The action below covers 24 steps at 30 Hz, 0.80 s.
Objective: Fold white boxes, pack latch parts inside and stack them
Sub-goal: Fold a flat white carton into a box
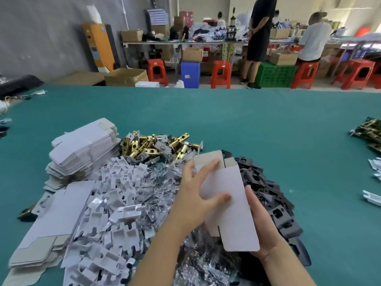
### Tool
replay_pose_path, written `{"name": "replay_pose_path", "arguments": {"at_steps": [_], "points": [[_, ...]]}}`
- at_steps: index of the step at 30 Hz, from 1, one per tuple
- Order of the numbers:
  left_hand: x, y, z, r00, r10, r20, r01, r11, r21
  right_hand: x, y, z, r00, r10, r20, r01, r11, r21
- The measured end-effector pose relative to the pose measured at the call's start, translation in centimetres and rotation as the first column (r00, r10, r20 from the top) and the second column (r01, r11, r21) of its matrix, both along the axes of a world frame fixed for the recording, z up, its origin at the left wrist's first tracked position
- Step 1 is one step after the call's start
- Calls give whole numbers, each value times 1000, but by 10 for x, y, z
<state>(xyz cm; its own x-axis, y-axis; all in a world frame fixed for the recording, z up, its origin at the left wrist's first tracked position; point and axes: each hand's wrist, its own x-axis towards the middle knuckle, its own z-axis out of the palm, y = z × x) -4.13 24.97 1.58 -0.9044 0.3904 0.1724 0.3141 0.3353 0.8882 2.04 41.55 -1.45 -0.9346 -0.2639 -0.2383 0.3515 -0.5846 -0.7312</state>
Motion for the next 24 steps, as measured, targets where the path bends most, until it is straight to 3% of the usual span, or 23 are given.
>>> {"name": "replay_pose_path", "arguments": {"at_steps": [7,12,18,24], "points": [[12,-9,-14,1000,-3,26,1,996,89,3,-4,8,993,112,-26,-112,993,-25],[10,-9,-17,998,-17,68,9,993,118,2,-5,9,987,142,-71,-151,979,-135],[8,-9,-17,991,-26,135,-6,973,229,2,-7,4,982,164,-95,-168,985,-41],[10,-7,-14,985,29,172,-83,944,318,-2,-12,-2,958,174,-228,-158,984,88]]}}
